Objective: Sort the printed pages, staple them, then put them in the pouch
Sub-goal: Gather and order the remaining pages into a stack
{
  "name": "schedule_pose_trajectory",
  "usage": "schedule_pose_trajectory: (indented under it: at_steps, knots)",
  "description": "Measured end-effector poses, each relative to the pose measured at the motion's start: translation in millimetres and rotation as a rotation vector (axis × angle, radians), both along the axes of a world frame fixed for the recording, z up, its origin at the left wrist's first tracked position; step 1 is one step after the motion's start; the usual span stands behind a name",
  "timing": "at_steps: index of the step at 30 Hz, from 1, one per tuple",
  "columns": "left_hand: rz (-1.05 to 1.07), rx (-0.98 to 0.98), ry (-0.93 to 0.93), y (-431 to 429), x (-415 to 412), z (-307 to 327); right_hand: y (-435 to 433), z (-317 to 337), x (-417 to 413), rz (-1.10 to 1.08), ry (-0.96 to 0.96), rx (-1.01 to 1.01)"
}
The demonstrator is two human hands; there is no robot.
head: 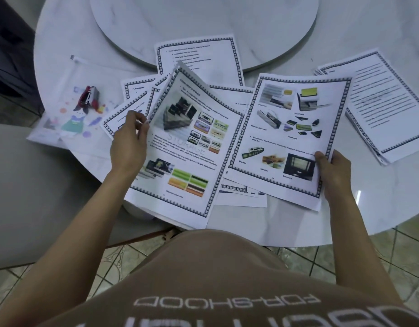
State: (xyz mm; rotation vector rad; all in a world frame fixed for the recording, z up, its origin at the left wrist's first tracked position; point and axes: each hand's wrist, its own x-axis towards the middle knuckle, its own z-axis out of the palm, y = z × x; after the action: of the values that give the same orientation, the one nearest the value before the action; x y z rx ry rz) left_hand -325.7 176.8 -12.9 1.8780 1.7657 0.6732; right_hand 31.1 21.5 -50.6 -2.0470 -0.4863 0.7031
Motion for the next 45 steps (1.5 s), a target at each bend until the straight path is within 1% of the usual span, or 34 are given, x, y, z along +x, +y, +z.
schedule_pose_trajectory:
  at_steps: [2,6,9,16,22,26,33,41,45]
  knots:
    - [0.030,0.061,-0.038,1,-2,9,1,1,0,-0.002,0.006,0.000]
    - [0.065,0.183,-0.199,9,-7,29,1,4,0,-0.004,0.016,0.008]
    - [0.074,0.208,-0.323,19,-10,40,0,6,0,-0.006,0.042,0.019]
    - [0.044,0.053,-0.537,28,4,42,-3,12,-1,0.006,0.088,0.032]
    - [0.039,-0.092,-0.620,24,33,30,-7,15,-1,0.025,0.168,0.075]
    - [0.055,-0.210,-0.640,19,61,19,-11,17,1,0.032,0.230,0.123]
    - [0.129,-0.413,-0.651,3,105,2,-19,19,11,0.005,0.332,0.142]
    - [0.052,-0.504,-0.525,-26,145,-14,-22,20,14,0.119,0.446,0.165]
    - [0.016,-0.503,-0.436,-37,155,-20,-23,19,17,0.145,0.427,0.114]
